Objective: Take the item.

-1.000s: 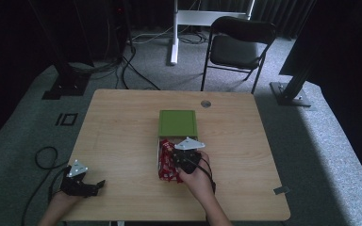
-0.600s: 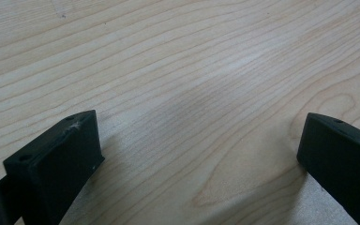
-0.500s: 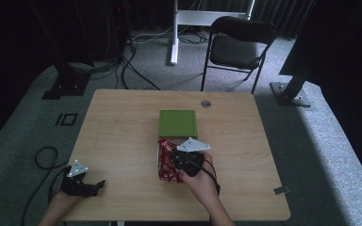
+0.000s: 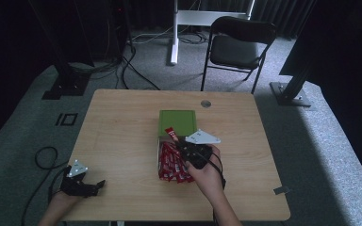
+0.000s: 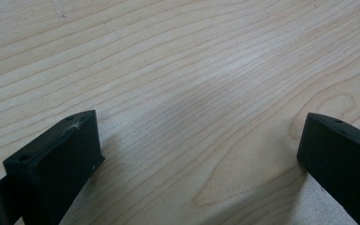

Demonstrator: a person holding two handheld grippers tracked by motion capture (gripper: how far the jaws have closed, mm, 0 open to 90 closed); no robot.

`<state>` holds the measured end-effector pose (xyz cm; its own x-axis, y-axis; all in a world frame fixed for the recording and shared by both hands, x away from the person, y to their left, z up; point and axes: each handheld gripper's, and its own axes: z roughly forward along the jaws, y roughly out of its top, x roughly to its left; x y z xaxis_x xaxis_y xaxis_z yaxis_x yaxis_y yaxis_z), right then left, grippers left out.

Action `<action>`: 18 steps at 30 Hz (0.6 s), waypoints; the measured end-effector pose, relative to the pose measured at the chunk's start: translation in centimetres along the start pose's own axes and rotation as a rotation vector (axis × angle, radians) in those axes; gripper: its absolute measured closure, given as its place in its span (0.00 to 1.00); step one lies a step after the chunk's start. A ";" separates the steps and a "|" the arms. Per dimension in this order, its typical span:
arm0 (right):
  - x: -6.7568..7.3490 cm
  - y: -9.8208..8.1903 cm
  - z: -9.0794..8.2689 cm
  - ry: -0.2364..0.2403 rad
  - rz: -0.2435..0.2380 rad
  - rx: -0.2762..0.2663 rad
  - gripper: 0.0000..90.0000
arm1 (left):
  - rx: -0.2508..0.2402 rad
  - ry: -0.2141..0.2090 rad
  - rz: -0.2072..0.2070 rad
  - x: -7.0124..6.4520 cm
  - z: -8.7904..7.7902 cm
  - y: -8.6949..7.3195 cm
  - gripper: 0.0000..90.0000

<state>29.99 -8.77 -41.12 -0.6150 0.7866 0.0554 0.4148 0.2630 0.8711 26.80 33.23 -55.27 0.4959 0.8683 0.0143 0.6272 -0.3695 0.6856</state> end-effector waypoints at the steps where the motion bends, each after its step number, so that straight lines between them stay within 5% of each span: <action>1: -0.3 0.0 0.0 -0.006 0.008 -0.005 0.91 | 0.000 0.000 0.000 0.0 0.0 0.0 0.01; 18: -4.9 -0.5 -1.4 -0.147 0.084 -0.038 0.91 | -0.002 0.001 0.001 0.0 0.0 0.0 0.01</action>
<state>31.86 -13.49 -41.14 -0.4734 0.8788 0.0595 0.4333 0.1735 0.8844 26.81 33.23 -55.28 0.4957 0.8683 0.0153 0.6258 -0.3694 0.6870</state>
